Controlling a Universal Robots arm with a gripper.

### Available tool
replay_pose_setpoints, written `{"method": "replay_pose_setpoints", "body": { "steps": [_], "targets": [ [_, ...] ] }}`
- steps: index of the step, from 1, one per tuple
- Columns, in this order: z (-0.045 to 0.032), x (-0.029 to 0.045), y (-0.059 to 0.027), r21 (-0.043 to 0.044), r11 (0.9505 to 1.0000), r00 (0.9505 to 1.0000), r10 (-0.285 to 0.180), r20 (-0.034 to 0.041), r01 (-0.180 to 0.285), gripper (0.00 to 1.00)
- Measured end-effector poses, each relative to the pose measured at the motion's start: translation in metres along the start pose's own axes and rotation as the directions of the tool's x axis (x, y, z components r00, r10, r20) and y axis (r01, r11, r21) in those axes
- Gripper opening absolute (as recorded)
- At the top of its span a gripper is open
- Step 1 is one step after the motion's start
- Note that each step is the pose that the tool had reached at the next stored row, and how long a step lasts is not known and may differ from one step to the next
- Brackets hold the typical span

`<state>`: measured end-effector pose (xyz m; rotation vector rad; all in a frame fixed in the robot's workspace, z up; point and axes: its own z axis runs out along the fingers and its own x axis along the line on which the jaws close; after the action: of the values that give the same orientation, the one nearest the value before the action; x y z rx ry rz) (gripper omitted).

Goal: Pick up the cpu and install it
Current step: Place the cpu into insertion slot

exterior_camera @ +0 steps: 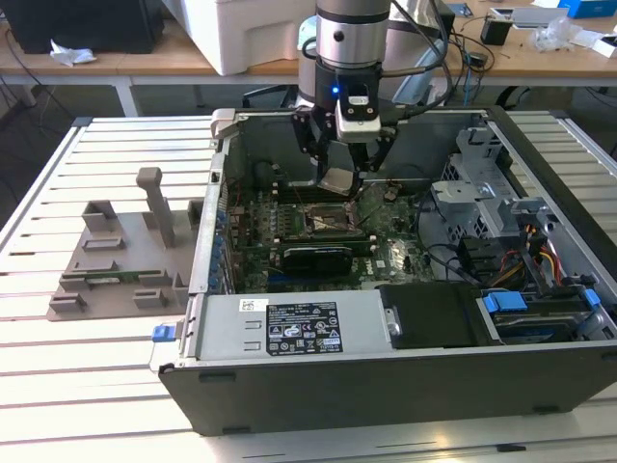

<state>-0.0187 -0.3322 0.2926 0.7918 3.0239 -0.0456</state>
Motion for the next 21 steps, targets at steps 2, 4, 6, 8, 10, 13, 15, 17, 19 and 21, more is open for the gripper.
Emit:
{"method": "replay_pose_setpoints", "body": {
  "steps": [2, 4, 6, 8, 10, 13, 15, 17, 19, 21],
  "targets": [
    [0.0000, 0.0000, 0.0000, 0.0007, 0.9999, 0.9999, 0.016, -0.0002, -0.016, 0.55],
    [0.0000, 0.0000, 0.0000, 0.0013, 0.9996, 0.9996, 0.030, -0.0004, -0.030, 0.55],
    [0.0001, 0.0000, 0.0000, 0.0018, 0.9991, 0.9991, 0.041, -0.0005, -0.041, 0.55],
    [0.0001, 0.0000, 0.0000, 0.0026, 0.9981, 0.9981, 0.061, -0.0007, -0.061, 0.55],
    [0.0001, 0.0000, 0.0000, 0.0035, 0.9969, 0.9969, 0.079, -0.0009, -0.079, 0.55],
    [0.0001, 0.0000, 0.0000, 0.0048, 0.9940, 0.9940, 0.109, -0.0011, -0.109, 0.55],
    [0.0001, 0.0000, 0.0000, 0.0053, 0.9928, 0.9928, 0.120, -0.0012, -0.120, 0.55],
    [0.0001, 0.0000, 0.0000, 0.0060, 0.9904, 0.9904, 0.138, -0.0014, -0.138, 0.55],
    [0.0002, 0.0000, 0.0000, 0.0067, 0.9882, 0.9882, 0.153, -0.0015, -0.153, 0.55],
    [0.0002, 0.0000, 0.0000, 0.0074, 0.9863, 0.9863, 0.165, -0.0014, -0.165, 0.55]
  ]
}}
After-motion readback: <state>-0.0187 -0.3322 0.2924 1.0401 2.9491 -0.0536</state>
